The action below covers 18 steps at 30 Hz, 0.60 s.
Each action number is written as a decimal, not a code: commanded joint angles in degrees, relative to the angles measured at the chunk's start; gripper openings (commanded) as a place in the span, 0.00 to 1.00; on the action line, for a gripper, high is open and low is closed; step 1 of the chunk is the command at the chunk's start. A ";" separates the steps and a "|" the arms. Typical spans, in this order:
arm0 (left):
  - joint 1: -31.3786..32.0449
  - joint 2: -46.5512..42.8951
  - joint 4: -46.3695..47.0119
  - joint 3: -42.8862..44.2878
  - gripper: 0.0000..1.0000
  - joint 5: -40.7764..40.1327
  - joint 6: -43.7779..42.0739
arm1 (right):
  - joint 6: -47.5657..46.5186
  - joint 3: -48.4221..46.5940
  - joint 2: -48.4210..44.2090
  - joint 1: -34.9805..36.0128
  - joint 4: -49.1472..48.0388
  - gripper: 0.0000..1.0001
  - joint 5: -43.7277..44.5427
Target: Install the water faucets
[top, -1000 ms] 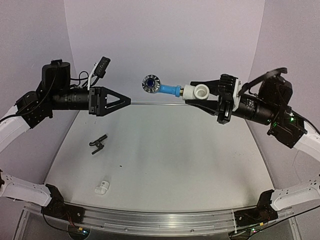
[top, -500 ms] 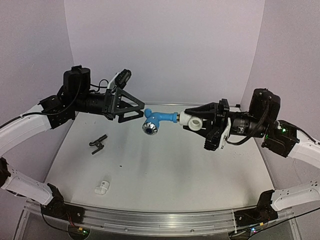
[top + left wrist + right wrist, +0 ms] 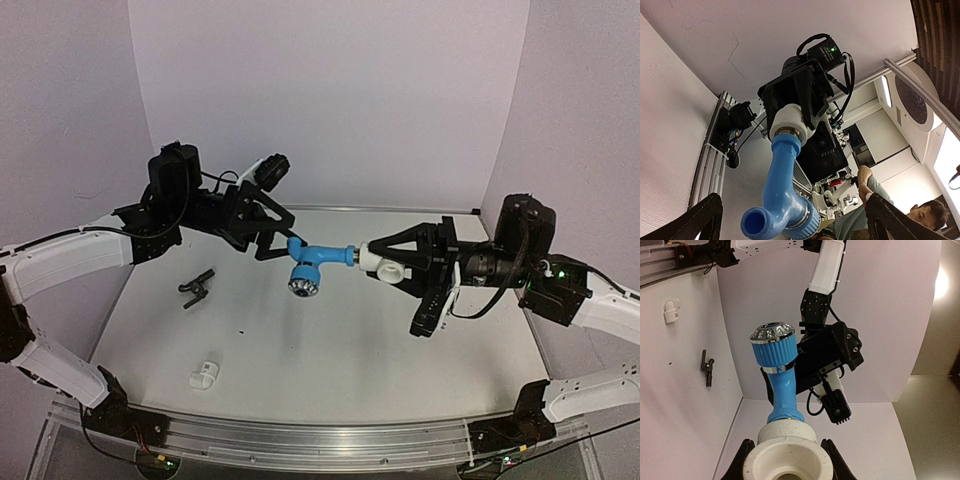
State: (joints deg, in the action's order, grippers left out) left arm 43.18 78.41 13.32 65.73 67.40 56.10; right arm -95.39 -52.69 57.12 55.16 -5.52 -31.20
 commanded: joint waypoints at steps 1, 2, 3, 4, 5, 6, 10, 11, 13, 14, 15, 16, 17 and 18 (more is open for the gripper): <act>0.15 -0.58 3.70 -0.13 1.00 2.38 1.33 | -1.73 -1.27 -0.26 -0.07 -7.83 0.00 -1.85; 0.15 -0.38 3.34 0.00 1.00 2.50 1.11 | -2.23 -1.34 -0.15 -0.02 -7.84 0.00 -1.88; 0.23 -0.26 3.89 0.01 0.99 2.86 1.43 | -3.01 -1.32 0.02 -0.03 -7.84 0.00 -1.79; 0.28 -0.14 4.07 -0.06 0.99 3.19 1.54 | -3.29 -1.29 0.06 -0.09 -7.84 0.00 -1.66; 0.60 0.15 4.97 -0.20 0.94 3.88 1.65 | -4.03 -1.61 0.62 0.02 -7.92 0.00 -1.34; 0.64 0.25 5.14 -0.23 0.93 4.01 1.65 | -4.02 -1.71 0.80 0.01 -7.93 0.00 -1.33; 1.02 0.49 3.55 -0.03 0.84 5.22 -0.74 | -4.88 -2.43 1.94 -0.03 -8.10 0.00 -0.32; 1.11 0.62 3.31 -0.15 0.79 5.23 -1.09 | -4.65 -2.59 2.23 -0.05 -8.10 0.00 -0.12; 1.25 0.88 3.24 -0.08 0.76 5.52 -1.40 | -4.85 -2.73 2.44 -0.05 -8.10 0.00 0.20; 1.40 1.11 3.47 -0.08 0.74 5.75 -1.42 | -4.78 -2.83 2.53 -0.05 -8.12 0.00 0.30; 1.57 1.19 3.48 -0.01 0.72 5.81 -1.65 | -4.64 -2.97 2.60 -0.05 -8.18 0.00 0.41; 1.71 1.28 3.21 0.28 0.72 6.02 -1.95 | -4.06 -3.14 2.70 -0.05 -8.19 0.00 0.48; 1.87 1.30 3.20 0.39 0.72 6.14 -2.23 | -3.26 -3.52 2.84 -0.04 -8.19 0.00 0.63; 1.97 1.30 2.97 0.43 0.72 6.16 -2.59 | -2.81 -3.82 2.90 0.00 -8.26 0.00 0.86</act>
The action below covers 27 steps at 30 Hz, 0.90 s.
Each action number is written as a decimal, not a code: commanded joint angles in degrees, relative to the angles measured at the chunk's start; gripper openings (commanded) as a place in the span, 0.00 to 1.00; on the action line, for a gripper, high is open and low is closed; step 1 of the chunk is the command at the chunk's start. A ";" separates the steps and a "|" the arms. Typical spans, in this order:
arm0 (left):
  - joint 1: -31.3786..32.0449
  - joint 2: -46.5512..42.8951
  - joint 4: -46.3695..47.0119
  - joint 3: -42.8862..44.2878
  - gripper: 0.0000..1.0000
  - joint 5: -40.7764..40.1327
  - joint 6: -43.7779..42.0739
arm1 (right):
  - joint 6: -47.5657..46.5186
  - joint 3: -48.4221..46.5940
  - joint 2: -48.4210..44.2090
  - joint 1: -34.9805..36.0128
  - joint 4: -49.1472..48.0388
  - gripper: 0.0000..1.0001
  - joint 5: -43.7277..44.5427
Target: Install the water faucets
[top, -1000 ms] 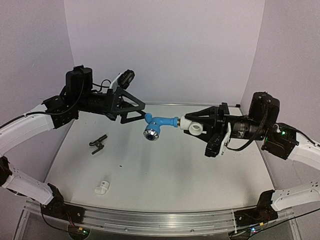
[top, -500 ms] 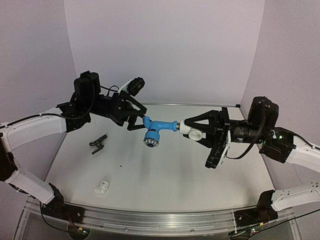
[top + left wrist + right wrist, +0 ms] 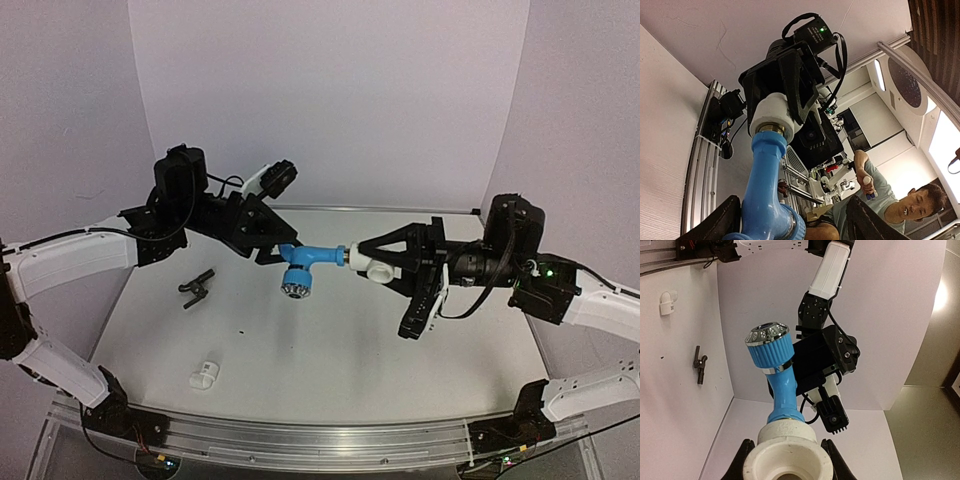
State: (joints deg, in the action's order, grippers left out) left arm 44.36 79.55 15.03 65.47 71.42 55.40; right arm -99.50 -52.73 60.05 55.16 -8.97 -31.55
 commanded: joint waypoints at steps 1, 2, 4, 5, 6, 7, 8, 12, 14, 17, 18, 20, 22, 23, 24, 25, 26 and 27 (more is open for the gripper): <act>0.82 0.37 0.36 1.06 0.71 2.01 -2.45 | 2.73 -4.22 0.14 0.05 -5.12 0.00 1.67; 0.89 0.56 0.11 1.14 0.70 1.98 -2.71 | 4.48 -4.56 0.22 0.04 -5.65 0.00 1.87; 1.12 0.72 0.46 0.94 0.62 1.48 -3.02 | 9.03 -5.28 0.20 0.22 -6.11 0.00 2.17; 1.21 0.43 0.53 0.75 0.60 1.06 -4.07 | 11.09 -5.62 0.16 0.30 -6.14 0.00 2.15; 1.25 -0.19 0.30 0.60 0.58 0.75 -5.32 | 13.84 -5.89 0.04 0.35 -6.14 0.00 1.91; 1.30 -0.58 -0.08 0.55 0.56 0.39 -6.07 | 15.18 -6.09 -0.01 0.34 -6.14 0.00 1.71; 1.34 -1.31 -1.85 0.77 0.55 -0.19 -8.12 | 17.60 -6.30 -0.17 0.35 -6.08 0.00 1.40; 1.35 -2.01 -3.84 1.41 0.50 -1.35 -10.13 | 24.99 -6.51 -0.40 0.37 -5.44 0.00 0.75; 1.41 -2.08 -3.77 1.54 0.48 -1.37 -10.81 | 27.55 -6.78 0.05 0.44 -5.10 0.00 1.38; 1.61 -3.14 -6.26 1.62 0.44 -2.90 -14.27 | 34.23 -8.42 0.92 0.47 -4.78 0.00 2.30; 1.61 -3.60 -7.74 1.90 0.43 -3.48 -16.20 | 37.14 -9.33 1.29 0.42 -4.62 0.00 2.39; 1.69 -4.84 -10.30 2.24 0.40 -5.64 -19.66 | 43.88 -10.71 1.85 0.48 -3.98 0.00 2.28; 1.70 -5.62 -12.32 2.52 0.37 -7.13 -22.39 | 50.67 -12.21 2.54 0.40 -3.24 0.00 2.48; 1.70 -5.94 -13.19 2.61 0.35 -7.86 -23.35 | 53.13 -12.81 3.05 0.46 -2.69 0.00 2.57; 1.74 -6.27 -14.29 2.64 0.33 -9.06 -25.02 | 56.96 -13.70 3.60 0.47 -2.00 0.00 2.69; 1.72 -6.69 -15.95 2.65 0.30 -10.38 -27.39 | 60.28 -14.43 3.99 0.47 -1.07 0.00 2.58; 1.70 -6.95 -16.95 2.67 0.29 -11.18 -28.73 | 62.80 -14.73 4.19 0.48 -0.77 0.00 2.40; 1.77 -7.68 -18.54 2.51 0.27 -13.38 -31.47 | 68.19 -14.85 4.28 0.44 -0.47 0.00 1.10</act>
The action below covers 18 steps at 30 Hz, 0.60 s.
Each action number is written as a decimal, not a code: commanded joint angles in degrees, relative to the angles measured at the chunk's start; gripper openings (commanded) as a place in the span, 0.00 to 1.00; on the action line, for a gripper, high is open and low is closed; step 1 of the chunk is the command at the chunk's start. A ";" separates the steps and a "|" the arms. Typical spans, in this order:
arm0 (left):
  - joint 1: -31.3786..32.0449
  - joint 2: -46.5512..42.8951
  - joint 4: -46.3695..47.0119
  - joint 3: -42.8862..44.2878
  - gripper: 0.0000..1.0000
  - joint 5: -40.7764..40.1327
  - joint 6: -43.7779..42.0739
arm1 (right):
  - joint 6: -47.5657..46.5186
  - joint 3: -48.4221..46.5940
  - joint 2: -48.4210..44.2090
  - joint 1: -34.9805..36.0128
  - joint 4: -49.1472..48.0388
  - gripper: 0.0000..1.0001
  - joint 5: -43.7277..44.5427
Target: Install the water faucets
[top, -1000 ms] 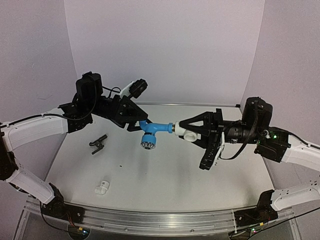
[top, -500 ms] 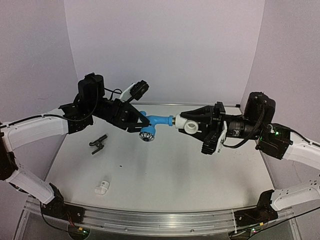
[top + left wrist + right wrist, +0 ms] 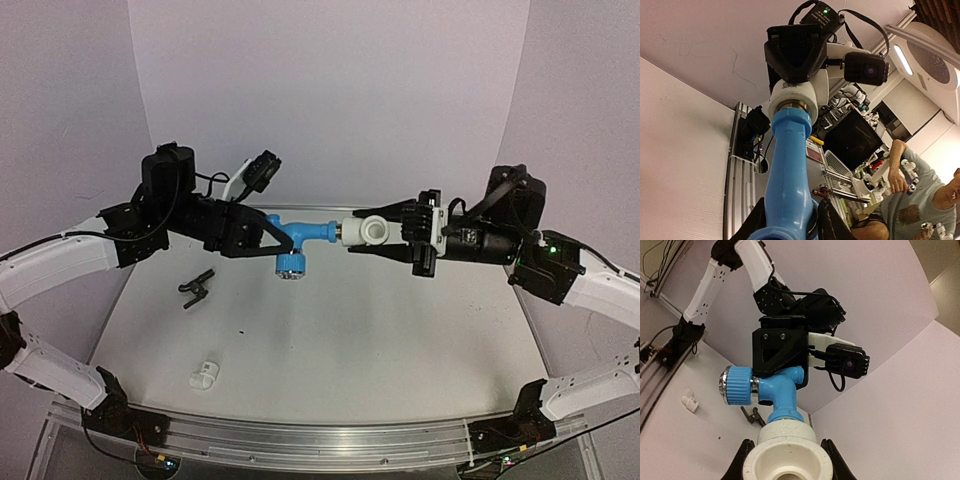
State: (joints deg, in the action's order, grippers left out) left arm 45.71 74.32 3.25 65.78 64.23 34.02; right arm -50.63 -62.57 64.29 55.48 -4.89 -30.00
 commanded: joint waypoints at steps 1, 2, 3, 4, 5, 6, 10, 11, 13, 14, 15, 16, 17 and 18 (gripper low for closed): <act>0.42 -2.68 -7.38 2.18 0.26 -6.60 -11.23 | 20.38 -5.02 0.04 0.09 -4.29 0.00 -0.74; 0.43 -2.90 -8.01 2.14 0.25 -7.60 -12.91 | 24.10 -5.14 0.23 0.13 -4.07 0.00 -1.56; 0.43 -3.18 -9.10 2.06 0.23 -9.61 -14.82 | 28.82 -5.49 0.64 0.12 -3.26 0.00 -2.67; 0.47 -3.35 -9.99 2.12 0.21 -10.96 -16.22 | 32.46 -5.96 1.04 0.13 -2.55 0.00 -3.10; 0.51 -3.63 -10.84 2.06 0.20 -12.27 -17.94 | 35.98 -6.20 1.46 0.15 -2.00 0.00 -3.55; 0.58 -4.15 -11.38 1.72 0.18 -13.79 -19.72 | 39.86 -6.60 1.86 0.10 -1.29 0.00 -4.29; 0.77 -7.31 -11.11 -1.22 0.16 -17.74 -26.49 | 48.55 -6.08 2.24 0.12 -0.30 0.00 -6.67; 0.77 -7.91 -11.08 -1.54 0.15 -18.37 -27.54 | 49.06 -6.03 2.24 0.08 -0.30 0.00 -6.79; 0.99 -9.46 -11.14 -2.29 0.14 -20.31 -30.95 | 52.40 -5.82 2.32 0.11 -0.38 0.00 -7.20; 1.19 -10.91 -11.43 -2.71 0.13 -22.76 -34.73 | 55.08 -5.85 2.62 -0.01 -0.47 0.00 -7.55; 1.37 -11.72 -11.66 -2.95 0.12 -24.57 -36.97 | 56.74 -6.09 3.00 0.00 -0.54 0.00 -7.98; 1.46 -12.16 -11.85 -3.03 0.12 -25.46 -38.36 | 58.06 -6.21 3.38 0.00 -0.60 0.00 -8.43; 1.60 -13.16 -12.25 -3.15 0.12 -26.88 -40.72 | 59.42 -6.29 3.65 -0.02 -1.23 0.00 -9.16; 1.65 -13.62 -12.35 -3.36 0.12 -27.97 -42.07 | 60.87 -6.33 3.83 -0.01 -1.61 0.00 -9.60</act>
State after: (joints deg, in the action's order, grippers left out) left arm 48.45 64.86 -7.70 62.81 46.89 2.63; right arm -0.34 -65.76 68.60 55.29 -3.18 -34.00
